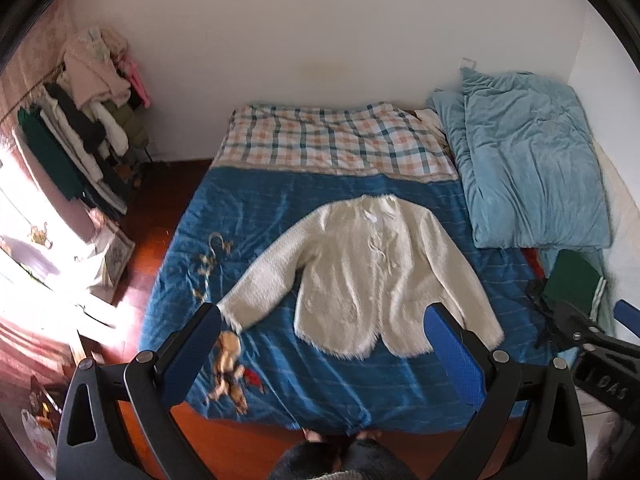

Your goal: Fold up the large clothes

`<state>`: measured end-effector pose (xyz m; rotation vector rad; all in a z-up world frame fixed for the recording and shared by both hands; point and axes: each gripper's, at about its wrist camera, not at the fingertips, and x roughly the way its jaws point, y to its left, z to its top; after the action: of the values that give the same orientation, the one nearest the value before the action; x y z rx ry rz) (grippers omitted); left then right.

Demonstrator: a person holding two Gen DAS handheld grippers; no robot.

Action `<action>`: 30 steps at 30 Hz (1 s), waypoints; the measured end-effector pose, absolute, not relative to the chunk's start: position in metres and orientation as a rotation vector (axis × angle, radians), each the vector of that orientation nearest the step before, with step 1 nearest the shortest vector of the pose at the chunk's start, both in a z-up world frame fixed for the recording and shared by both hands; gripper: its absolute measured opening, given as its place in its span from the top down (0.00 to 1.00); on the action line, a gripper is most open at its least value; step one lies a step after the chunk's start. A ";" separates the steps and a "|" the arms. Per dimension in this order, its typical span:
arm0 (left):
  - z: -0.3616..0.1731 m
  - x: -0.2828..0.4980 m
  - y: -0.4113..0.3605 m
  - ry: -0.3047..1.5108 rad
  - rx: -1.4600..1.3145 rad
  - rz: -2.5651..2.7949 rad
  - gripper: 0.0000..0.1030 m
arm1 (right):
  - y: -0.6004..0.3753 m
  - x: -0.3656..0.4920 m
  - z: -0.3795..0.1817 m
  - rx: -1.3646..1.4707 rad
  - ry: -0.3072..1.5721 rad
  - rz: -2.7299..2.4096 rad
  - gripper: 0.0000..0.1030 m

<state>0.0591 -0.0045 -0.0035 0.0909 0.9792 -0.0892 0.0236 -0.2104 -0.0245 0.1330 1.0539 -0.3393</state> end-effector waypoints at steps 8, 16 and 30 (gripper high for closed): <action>-0.091 0.120 -0.029 0.934 0.198 -0.031 0.00 | -0.344 0.034 -0.164 0.499 1.098 -0.514 0.02; -0.236 0.188 -0.075 1.094 0.236 0.074 0.00 | -0.493 0.026 -0.387 0.954 1.215 -0.624 0.37; -0.494 0.261 -0.125 1.362 0.350 0.157 0.00 | -0.569 -0.028 -0.726 1.932 0.613 -0.858 0.27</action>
<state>0.2614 -0.1246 -0.4943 0.3503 1.3619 0.1567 -0.0284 -0.5688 -0.7263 1.9321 0.6127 -0.8584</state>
